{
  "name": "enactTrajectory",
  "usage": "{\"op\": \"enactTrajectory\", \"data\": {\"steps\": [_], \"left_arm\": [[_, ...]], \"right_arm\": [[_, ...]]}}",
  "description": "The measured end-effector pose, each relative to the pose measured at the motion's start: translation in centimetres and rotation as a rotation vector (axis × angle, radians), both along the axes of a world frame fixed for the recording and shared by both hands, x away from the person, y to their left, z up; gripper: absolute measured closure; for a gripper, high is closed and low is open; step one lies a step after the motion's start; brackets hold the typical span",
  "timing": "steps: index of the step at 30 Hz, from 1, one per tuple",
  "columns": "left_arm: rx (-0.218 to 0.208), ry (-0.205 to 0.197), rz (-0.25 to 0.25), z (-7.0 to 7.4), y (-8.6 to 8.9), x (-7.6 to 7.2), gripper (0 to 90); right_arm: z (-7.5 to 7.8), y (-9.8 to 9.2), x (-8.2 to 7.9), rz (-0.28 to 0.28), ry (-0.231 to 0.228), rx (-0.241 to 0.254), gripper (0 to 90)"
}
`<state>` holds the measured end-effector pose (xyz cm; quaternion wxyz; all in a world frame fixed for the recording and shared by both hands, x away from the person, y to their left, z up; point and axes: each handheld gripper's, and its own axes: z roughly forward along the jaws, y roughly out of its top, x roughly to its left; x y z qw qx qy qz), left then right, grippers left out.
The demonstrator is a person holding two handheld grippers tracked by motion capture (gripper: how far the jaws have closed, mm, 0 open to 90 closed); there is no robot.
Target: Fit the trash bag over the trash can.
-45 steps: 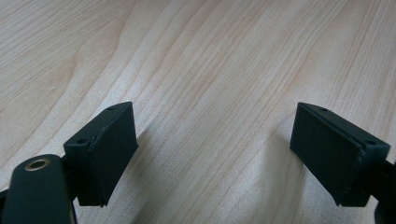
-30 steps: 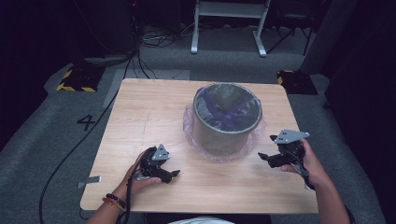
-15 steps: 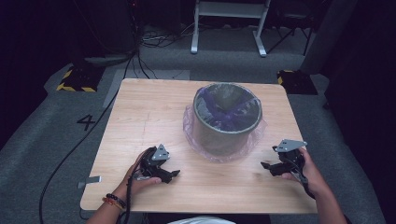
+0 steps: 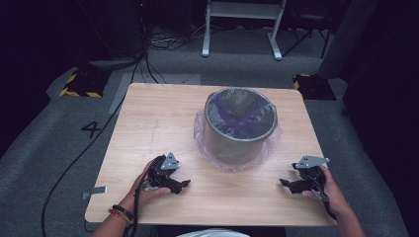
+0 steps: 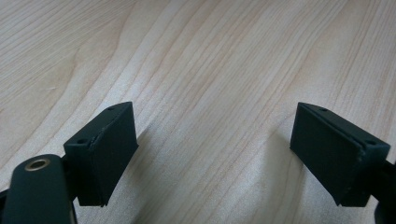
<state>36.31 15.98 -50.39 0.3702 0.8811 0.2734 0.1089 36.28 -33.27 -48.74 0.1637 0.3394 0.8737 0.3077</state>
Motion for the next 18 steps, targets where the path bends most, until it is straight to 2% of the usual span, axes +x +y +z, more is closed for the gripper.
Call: {"op": "enactTrajectory", "data": {"steps": [3,9,13,18], "left_arm": [[0.0,0.001,0.0,0.0,0.0,0.0,14.4],[0.0,0.001,0.0,0.0,0.0,0.0,14.4],[0.0,0.001,0.0,0.0,0.0,0.0,14.4],[0.0,0.002,-0.001,0.0,0.0,0.0,14.3]], "right_arm": [[-0.5,-0.4,-0.4,-0.007,0.005,0.021,17.1],[-1.0,-1.5,-1.1,-0.04,0.01,0.095,16.4],[-1.5,-2.1,-1.7,-0.067,-0.034,0.136,16.4],[-1.6,-2.7,-2.0,-0.096,-0.038,0.137,14.7]]}}
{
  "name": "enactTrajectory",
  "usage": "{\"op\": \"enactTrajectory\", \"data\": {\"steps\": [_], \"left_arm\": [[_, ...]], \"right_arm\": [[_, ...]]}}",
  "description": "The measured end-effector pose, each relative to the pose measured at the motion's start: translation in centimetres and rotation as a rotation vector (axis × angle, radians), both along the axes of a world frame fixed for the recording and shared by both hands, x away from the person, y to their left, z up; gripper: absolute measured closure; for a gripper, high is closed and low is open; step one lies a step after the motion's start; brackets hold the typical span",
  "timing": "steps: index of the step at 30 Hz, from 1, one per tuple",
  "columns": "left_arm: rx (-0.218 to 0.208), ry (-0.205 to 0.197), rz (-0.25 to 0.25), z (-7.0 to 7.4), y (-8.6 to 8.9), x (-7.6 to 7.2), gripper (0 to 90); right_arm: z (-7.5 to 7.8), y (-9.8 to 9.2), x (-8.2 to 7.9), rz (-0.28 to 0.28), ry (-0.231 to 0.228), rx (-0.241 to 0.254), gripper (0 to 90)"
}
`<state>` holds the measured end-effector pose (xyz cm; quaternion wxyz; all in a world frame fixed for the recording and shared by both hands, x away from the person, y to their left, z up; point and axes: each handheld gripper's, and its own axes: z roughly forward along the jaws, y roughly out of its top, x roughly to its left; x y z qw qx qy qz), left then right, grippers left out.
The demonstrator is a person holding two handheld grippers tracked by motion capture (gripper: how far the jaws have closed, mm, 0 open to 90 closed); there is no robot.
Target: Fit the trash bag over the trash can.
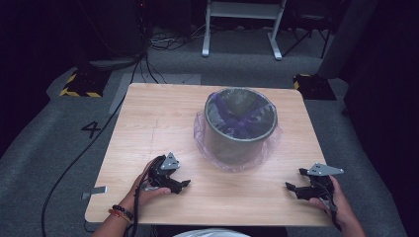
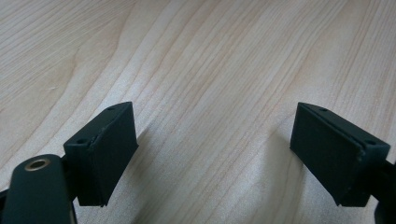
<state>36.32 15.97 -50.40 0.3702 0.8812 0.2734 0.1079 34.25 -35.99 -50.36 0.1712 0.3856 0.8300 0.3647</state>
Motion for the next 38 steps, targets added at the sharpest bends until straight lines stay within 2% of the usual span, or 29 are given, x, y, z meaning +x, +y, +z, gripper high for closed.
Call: {"op": "enactTrajectory", "data": {"steps": [38], "left_arm": [[0.004,0.0,-0.013,0.02,-0.03,0.15,14.1]], "right_arm": [[-0.02,-0.18,0.01,0.003,-0.002,0.003,14.5]]}}
